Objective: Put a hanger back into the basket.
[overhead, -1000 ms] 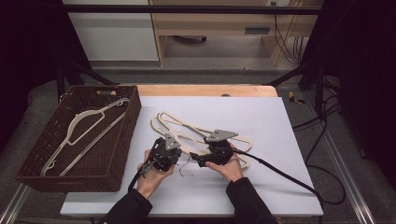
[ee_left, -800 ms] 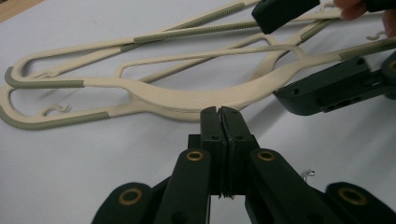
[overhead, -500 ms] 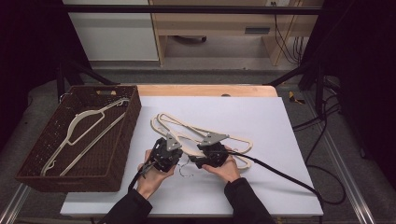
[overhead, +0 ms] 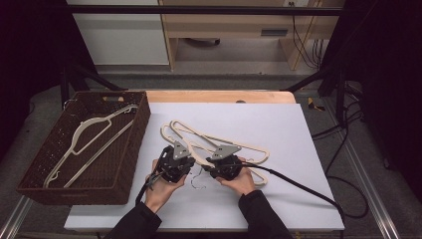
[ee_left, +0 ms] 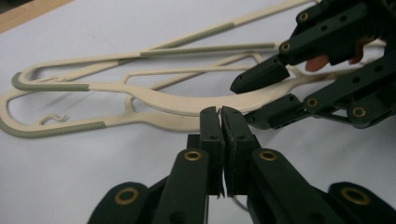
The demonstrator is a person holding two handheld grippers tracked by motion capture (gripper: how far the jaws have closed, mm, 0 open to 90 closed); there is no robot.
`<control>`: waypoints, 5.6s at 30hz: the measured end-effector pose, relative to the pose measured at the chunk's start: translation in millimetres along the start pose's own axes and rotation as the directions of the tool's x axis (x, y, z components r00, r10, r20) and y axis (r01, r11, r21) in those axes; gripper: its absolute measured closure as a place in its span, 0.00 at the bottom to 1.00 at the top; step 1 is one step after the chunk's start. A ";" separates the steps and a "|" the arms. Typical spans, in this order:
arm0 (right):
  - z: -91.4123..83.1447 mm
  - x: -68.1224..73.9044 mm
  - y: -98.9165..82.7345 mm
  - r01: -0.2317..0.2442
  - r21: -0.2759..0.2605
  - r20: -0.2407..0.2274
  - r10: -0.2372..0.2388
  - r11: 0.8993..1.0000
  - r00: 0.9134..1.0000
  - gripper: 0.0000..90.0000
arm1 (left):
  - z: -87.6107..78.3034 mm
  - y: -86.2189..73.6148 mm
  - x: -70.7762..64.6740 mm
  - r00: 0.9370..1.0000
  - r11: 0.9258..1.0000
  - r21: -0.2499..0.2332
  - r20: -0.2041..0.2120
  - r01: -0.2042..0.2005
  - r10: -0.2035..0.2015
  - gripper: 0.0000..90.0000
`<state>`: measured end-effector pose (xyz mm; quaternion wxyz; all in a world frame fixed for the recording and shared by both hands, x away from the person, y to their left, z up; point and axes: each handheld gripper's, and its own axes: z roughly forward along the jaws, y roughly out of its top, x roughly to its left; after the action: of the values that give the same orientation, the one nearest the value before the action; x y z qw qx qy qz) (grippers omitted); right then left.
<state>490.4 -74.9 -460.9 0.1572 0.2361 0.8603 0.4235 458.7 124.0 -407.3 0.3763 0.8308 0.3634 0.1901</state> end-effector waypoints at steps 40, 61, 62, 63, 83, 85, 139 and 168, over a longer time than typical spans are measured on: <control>-97.0 -34.1 5.5 0.021 -0.160 0.082 -0.008 0.987 0.997 0.96 | -59.4 4.7 40.5 0.996 0.971 -0.239 0.092 0.021 0.001 0.13; -95.8 -2.2 12.4 -0.004 -0.149 -0.177 -0.022 0.989 0.984 0.96 | -42.1 8.1 10.8 0.970 0.972 -0.195 0.178 -0.130 0.166 0.18; -95.4 -0.7 13.0 -0.003 -0.151 -0.189 -0.026 0.989 0.982 0.96 | -40.9 8.0 9.4 0.966 0.972 -0.187 0.184 -0.145 0.179 0.18; -95.9 2.2 14.8 0.003 -0.147 -0.203 -0.033 0.989 0.979 0.96 | -39.7 7.8 8.0 0.964 0.971 -0.183 0.187 -0.155 0.189 0.21; -95.2 9.6 18.6 0.022 -0.124 -0.275 -0.055 0.992 0.960 0.96 | -33.4 5.8 -3.2 0.928 0.952 -0.103 0.217 -0.288 0.304 0.73; -94.9 9.6 18.5 0.021 -0.120 -0.273 -0.053 0.993 0.960 0.95 | -33.4 5.7 -4.0 0.925 0.949 -0.091 0.214 -0.300 0.313 0.74; -160.9 -36.3 -25.1 -0.203 -0.280 0.156 0.253 0.938 0.955 0.08 | -95.0 20.5 5.6 0.974 0.973 -0.208 0.183 -0.097 0.136 0.96; -179.9 -40.9 -46.6 -0.244 -0.329 0.190 0.317 0.912 0.929 0.06 | -184.0 64.3 120.6 0.988 0.972 -0.225 0.116 -0.073 0.101 0.96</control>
<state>427.3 -239.4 -389.0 0.2309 0.3808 0.7174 0.5358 459.9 274.6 -234.5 0.4794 0.8096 0.2788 0.1923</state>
